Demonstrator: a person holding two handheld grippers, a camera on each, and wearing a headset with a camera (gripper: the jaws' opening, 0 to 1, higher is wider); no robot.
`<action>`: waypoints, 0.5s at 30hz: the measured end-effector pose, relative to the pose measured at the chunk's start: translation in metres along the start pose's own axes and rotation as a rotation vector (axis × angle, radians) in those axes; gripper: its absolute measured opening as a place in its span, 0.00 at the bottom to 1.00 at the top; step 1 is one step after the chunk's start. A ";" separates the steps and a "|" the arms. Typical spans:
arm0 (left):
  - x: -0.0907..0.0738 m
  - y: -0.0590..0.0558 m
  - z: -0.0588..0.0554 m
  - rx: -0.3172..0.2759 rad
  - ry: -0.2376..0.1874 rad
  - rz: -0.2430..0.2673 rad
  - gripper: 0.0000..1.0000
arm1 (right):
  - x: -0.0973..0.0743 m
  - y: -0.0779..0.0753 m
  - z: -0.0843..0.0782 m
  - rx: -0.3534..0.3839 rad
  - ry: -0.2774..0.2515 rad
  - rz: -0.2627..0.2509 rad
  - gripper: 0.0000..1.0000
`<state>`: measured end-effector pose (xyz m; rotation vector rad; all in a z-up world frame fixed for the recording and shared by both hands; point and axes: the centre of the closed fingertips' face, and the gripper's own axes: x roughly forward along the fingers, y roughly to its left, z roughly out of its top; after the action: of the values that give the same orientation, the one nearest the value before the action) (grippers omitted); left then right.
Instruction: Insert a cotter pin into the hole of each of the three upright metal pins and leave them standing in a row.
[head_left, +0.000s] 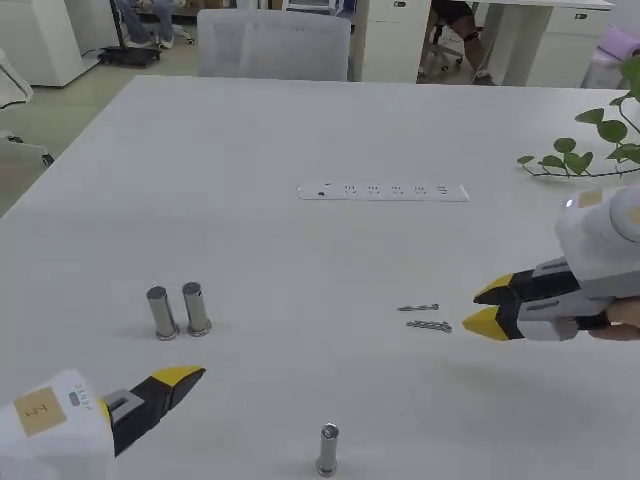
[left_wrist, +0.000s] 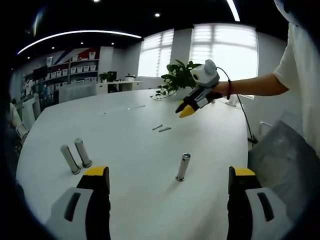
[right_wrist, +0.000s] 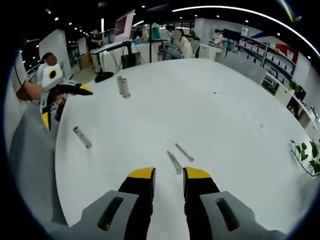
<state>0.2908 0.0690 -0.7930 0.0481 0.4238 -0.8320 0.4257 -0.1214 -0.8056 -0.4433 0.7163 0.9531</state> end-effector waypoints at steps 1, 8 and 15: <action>-0.001 0.000 0.000 -0.004 -0.002 0.002 0.99 | 0.003 -0.002 0.000 -0.002 0.008 0.004 0.24; -0.005 -0.001 -0.001 -0.014 -0.006 0.015 0.97 | 0.018 -0.009 -0.004 -0.018 0.045 0.019 0.20; -0.008 0.001 -0.005 -0.026 0.000 0.025 0.96 | 0.032 -0.014 -0.010 -0.053 0.092 0.040 0.17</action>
<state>0.2849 0.0762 -0.7944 0.0289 0.4334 -0.8017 0.4460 -0.1163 -0.8354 -0.5236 0.7874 0.9958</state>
